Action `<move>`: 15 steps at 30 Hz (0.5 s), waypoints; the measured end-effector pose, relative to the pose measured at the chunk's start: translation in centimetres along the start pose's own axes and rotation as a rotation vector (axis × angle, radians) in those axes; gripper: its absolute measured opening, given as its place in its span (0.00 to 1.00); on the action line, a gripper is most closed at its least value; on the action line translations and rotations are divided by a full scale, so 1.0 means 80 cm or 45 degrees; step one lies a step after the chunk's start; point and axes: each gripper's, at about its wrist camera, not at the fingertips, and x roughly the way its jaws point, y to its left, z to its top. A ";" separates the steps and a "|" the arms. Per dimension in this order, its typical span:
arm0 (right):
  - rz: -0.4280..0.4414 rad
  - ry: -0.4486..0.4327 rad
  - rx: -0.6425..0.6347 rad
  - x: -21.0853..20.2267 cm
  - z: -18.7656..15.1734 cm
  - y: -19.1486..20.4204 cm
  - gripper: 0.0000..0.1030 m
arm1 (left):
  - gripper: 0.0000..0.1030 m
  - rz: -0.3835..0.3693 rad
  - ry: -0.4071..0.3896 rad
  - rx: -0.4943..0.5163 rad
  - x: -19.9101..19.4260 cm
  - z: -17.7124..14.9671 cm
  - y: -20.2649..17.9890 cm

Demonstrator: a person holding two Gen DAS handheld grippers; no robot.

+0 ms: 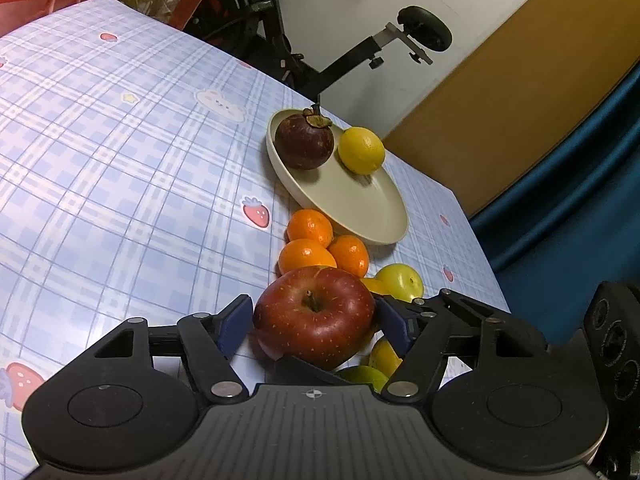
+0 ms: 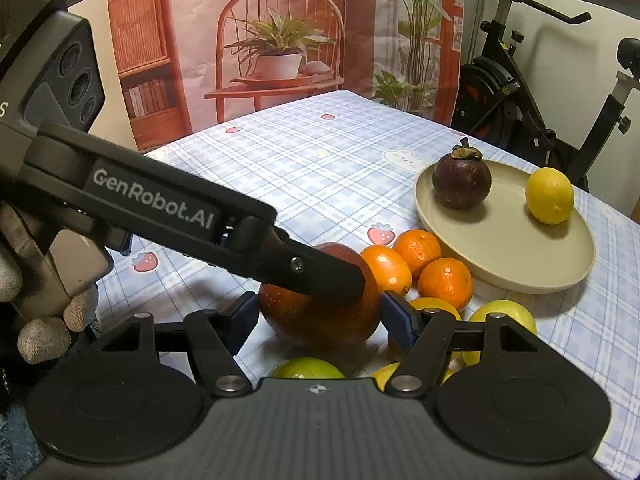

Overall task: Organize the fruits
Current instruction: 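Lift the red apple off the fruit pile with the left gripper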

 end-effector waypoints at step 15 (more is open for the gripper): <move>-0.006 0.003 -0.021 -0.001 -0.001 0.005 0.67 | 0.71 -0.015 0.016 0.016 0.003 -0.005 0.001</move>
